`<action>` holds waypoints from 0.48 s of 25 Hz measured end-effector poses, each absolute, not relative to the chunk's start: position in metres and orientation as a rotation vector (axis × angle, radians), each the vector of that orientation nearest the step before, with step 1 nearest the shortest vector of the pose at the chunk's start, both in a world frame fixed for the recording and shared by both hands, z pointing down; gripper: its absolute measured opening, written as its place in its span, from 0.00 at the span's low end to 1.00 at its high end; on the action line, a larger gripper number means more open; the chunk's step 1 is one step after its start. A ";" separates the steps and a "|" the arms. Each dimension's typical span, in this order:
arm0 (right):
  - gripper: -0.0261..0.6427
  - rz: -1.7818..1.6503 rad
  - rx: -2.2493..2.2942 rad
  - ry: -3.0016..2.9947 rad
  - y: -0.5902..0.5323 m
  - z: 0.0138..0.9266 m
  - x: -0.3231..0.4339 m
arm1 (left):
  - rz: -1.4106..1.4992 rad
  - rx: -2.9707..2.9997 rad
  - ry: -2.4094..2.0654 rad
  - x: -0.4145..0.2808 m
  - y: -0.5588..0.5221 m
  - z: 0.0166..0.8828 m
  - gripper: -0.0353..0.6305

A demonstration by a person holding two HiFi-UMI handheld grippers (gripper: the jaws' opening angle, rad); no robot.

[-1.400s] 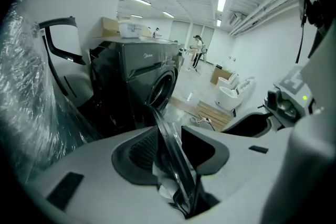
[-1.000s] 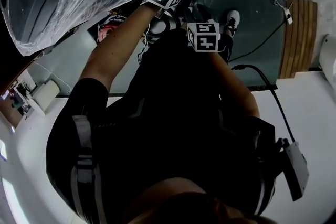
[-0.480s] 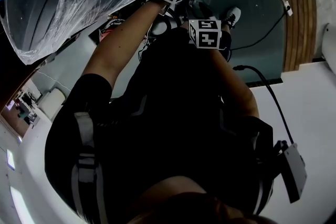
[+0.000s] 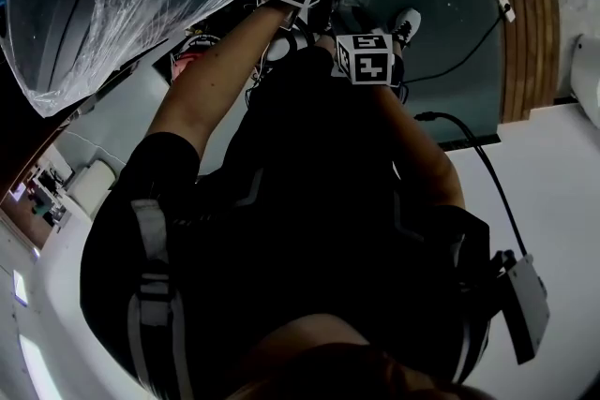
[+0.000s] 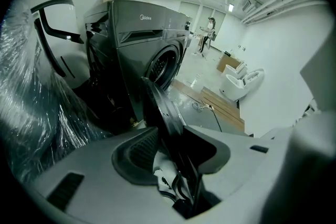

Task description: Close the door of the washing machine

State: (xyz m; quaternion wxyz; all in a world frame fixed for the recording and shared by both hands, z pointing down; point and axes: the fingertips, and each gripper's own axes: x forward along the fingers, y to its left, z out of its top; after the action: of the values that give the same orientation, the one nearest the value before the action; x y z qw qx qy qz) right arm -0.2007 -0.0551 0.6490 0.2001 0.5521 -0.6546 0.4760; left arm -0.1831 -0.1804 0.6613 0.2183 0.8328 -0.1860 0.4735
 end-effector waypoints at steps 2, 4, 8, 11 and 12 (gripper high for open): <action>0.32 1.318 1.531 -1.823 -0.050 0.650 -0.192 | 1.306 2.288 -0.522 -0.178 -0.177 0.661 0.27; 0.32 1.322 1.534 -1.811 -0.045 0.650 -0.180 | 1.300 2.277 -0.526 -0.171 -0.173 0.661 0.27; 0.32 1.333 1.537 -1.812 -0.038 0.650 -0.160 | 1.294 2.265 -0.509 -0.156 -0.164 0.659 0.28; 0.32 1.333 1.533 -1.809 -0.031 0.651 -0.145 | 1.293 2.245 -0.506 -0.144 -0.157 0.659 0.29; 0.32 1.336 1.535 -1.802 -0.029 0.651 -0.140 | 1.292 2.239 -0.508 -0.139 -0.155 0.659 0.29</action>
State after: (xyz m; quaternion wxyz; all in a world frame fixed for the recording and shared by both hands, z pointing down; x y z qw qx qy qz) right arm -0.1398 -0.0288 0.6512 0.2100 0.5522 -0.6482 0.4804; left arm -0.1388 -0.1553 0.6594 0.2510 0.8228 -0.1866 0.4746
